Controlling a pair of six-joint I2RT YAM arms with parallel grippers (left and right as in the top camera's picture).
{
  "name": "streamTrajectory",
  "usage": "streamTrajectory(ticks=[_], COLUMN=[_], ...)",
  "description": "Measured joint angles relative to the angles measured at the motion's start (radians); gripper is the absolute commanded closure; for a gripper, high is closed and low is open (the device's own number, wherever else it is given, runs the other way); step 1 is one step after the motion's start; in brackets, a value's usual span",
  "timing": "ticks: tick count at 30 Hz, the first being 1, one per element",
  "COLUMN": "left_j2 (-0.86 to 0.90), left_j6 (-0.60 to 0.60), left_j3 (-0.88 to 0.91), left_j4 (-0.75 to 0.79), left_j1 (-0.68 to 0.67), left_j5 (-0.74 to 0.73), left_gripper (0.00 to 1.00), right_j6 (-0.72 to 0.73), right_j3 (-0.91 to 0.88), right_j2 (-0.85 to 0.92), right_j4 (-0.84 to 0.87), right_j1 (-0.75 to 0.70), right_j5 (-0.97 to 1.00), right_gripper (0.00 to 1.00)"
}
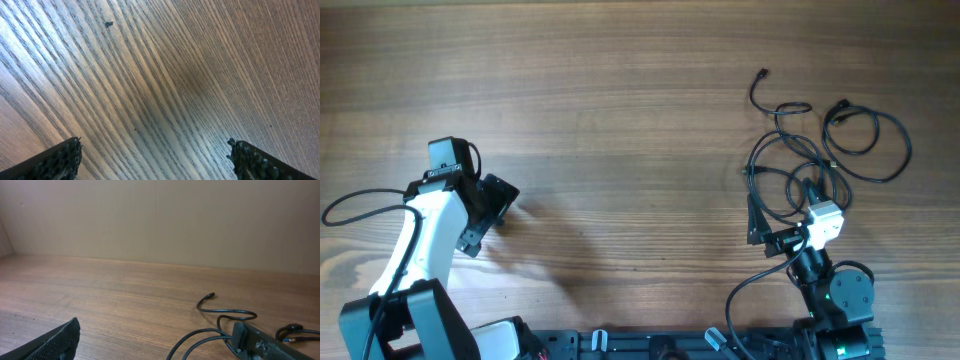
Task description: Untangle cables
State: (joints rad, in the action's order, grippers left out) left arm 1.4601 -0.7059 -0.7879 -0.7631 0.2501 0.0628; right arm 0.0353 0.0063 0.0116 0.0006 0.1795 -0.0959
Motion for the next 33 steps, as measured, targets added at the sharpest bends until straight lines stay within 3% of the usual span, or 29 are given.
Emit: streamTrajectory(ticks=[8,21,29,33], left_j2=[-0.028,-0.559,-0.647,-0.708], left_j6=[0.000,-0.004,-0.004,-0.006], left_j3=[0.000,0.000,0.000,0.000], left_j4=[0.000,0.000,-0.001,-0.002], left_j1=[0.000,-0.019,-0.021,-0.084], left_j5=[0.000,0.000,0.000,0.004], left_gripper=[0.00,0.00,0.00,0.00], right_j6=[0.000,0.000,0.000,0.000], right_j3=[0.000,0.000,0.000,0.000], right_j2=[0.000,0.000,0.000,0.000], right_j4=[0.000,0.000,0.000,0.000], right_j1=[0.000,0.000,0.000,0.000], right_j5=[0.000,0.000,0.000,0.000], right_gripper=[0.00,0.00,0.00,0.00])
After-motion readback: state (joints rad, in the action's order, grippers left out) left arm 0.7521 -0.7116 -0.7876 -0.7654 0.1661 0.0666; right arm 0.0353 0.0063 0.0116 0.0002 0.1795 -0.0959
